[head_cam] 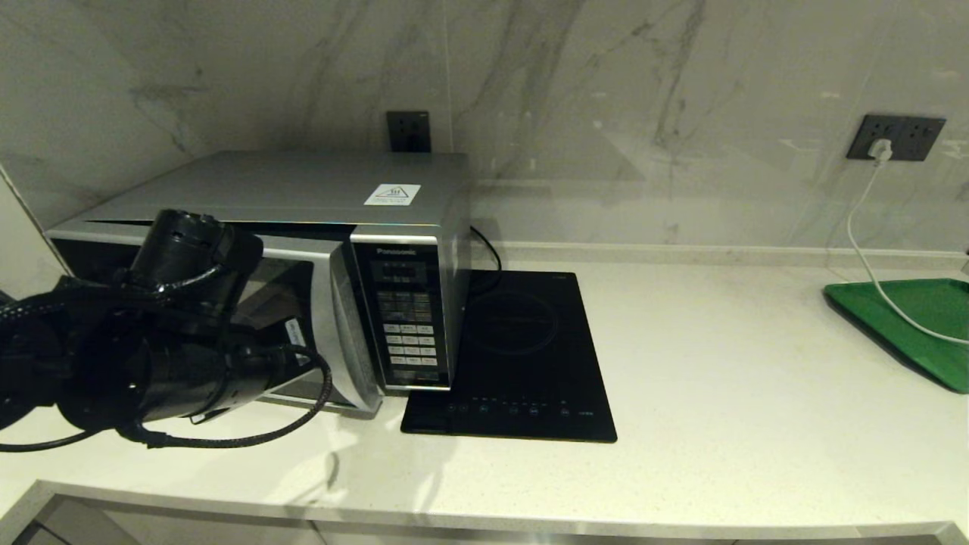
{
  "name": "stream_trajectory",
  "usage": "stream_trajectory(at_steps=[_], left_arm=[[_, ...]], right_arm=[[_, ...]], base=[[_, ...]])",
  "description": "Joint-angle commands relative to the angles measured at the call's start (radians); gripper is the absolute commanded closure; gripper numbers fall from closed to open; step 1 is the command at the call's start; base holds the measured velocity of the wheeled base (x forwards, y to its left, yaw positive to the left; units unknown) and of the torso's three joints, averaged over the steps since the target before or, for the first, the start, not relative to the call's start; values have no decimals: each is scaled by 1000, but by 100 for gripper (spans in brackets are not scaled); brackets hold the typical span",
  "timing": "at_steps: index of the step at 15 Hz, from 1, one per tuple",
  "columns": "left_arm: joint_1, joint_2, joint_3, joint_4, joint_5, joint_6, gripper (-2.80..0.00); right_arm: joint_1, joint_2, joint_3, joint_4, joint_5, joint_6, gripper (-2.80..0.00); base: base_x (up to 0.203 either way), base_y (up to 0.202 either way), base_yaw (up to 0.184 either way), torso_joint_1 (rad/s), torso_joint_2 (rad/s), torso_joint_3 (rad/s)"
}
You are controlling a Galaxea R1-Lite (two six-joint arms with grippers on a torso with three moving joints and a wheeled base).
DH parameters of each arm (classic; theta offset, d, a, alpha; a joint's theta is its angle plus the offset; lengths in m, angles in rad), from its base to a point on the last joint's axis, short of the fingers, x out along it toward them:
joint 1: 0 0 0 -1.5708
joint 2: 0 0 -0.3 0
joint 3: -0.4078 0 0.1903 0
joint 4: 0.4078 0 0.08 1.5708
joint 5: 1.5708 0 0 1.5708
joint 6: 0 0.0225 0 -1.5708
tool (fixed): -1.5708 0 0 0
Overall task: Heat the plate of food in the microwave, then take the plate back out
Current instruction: Close the microwave oven
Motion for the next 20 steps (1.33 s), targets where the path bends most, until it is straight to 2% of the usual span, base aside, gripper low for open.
stream_trajectory(at_steps=[1,7,16,20], left_arm=[[-16,39,-1,-25,18,-2,0],[-14,60,0,-157,41,106,0],[-11,93,2,-251,59,155,0],[-10,109,3,-323,64,205,0]], right_arm=[[0,0,0,1,-1,1,0],[0,0,0,1,0,1,0],[0,0,0,1,-1,1,0],[0,0,0,1,-1,1,0]], base=[[0,0,0,0,0,0],[0,0,0,0,0,0],[0,0,0,0,0,0],[0,0,0,0,0,0]])
